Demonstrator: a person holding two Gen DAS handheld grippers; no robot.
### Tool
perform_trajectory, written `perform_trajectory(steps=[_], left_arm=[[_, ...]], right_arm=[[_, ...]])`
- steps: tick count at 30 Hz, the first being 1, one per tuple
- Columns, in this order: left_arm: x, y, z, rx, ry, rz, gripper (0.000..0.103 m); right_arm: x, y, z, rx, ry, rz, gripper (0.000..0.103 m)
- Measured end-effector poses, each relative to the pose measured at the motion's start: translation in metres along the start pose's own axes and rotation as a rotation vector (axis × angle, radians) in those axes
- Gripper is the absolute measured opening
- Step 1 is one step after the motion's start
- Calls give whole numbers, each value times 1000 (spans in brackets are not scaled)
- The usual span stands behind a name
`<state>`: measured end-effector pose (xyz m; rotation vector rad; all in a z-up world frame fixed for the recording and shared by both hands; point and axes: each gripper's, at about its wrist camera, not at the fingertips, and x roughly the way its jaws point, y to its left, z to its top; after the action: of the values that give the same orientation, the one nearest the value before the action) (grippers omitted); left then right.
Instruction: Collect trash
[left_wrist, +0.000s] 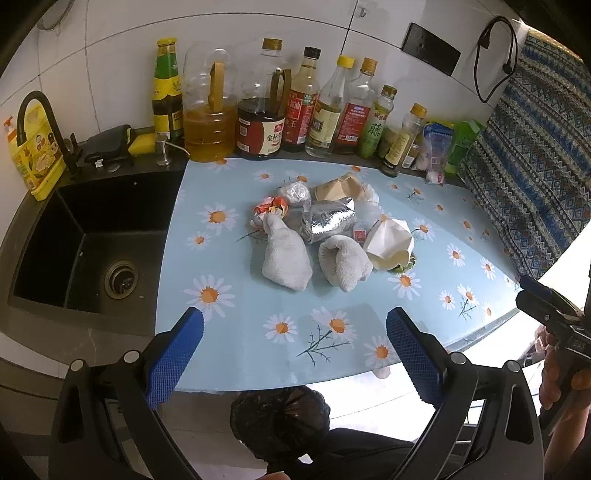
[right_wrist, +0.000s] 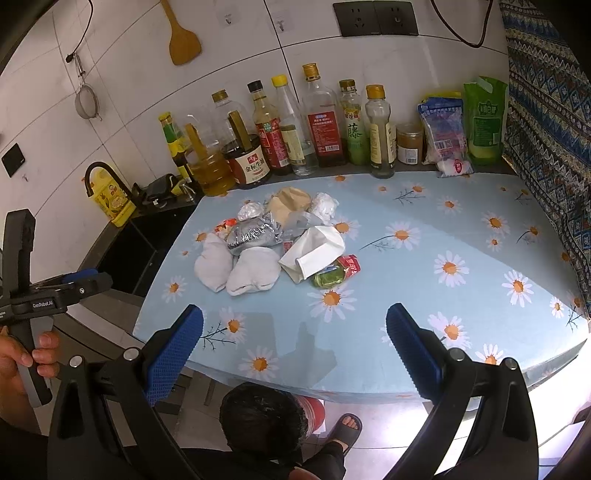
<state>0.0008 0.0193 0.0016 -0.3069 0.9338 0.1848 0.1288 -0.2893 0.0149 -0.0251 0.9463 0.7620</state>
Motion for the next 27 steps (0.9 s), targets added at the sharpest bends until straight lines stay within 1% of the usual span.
perform_trajectory(steps=[10, 27], left_arm=[[3, -4, 4, 28, 13, 1, 96], [5, -3, 9, 30, 30, 5, 96]], right_arm=[[0, 3, 2, -11, 1, -3, 98], [8, 10, 10, -21, 24, 10, 98]])
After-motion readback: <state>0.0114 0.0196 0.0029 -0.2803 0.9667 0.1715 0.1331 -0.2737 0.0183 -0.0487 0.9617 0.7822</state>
